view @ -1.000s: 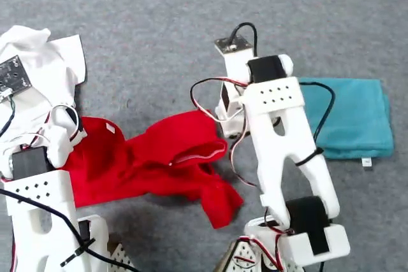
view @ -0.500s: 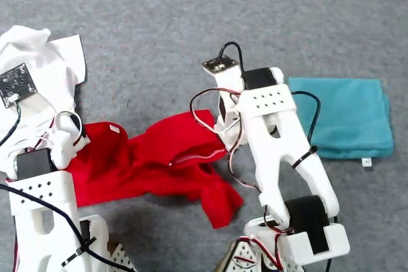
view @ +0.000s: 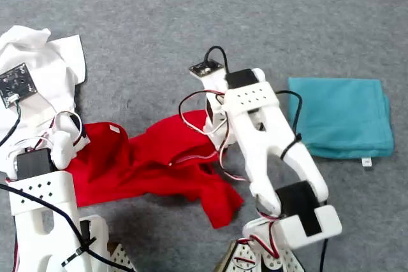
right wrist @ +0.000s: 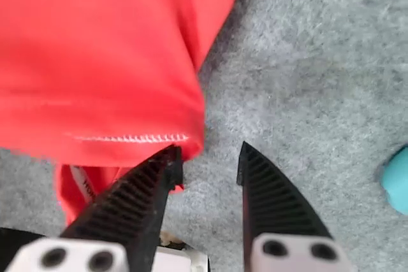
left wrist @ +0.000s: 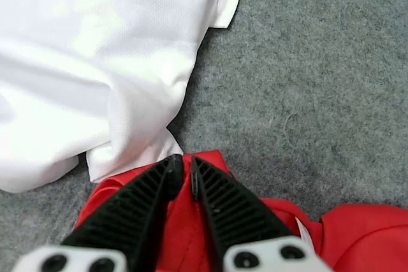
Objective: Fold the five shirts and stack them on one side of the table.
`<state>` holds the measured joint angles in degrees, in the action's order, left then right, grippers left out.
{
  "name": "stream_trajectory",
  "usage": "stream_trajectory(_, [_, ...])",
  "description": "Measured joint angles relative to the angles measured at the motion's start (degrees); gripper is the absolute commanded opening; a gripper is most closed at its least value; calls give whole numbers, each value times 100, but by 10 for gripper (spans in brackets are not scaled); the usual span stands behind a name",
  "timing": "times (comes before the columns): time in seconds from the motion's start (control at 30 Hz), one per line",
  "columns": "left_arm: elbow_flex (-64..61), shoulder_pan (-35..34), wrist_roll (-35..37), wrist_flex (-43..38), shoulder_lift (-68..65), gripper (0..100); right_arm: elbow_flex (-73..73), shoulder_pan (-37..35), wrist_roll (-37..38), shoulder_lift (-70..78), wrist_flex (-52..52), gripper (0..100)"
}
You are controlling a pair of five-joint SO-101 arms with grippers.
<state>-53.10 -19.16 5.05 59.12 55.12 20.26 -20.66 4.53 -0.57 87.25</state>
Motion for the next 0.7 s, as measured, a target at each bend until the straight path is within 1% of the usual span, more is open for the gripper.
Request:
stream_trajectory(0.4, [0, 0, 0, 0, 0, 19, 9, 0, -18, 97, -246, 155])
stream_trajectory(0.57, [0, 0, 0, 0, 0, 19, 18, 0, -18, 114, -352, 107])
stream_trajectory(0.7, [0, 0, 0, 0, 0, 19, 18, 0, -18, 114, -352, 103])
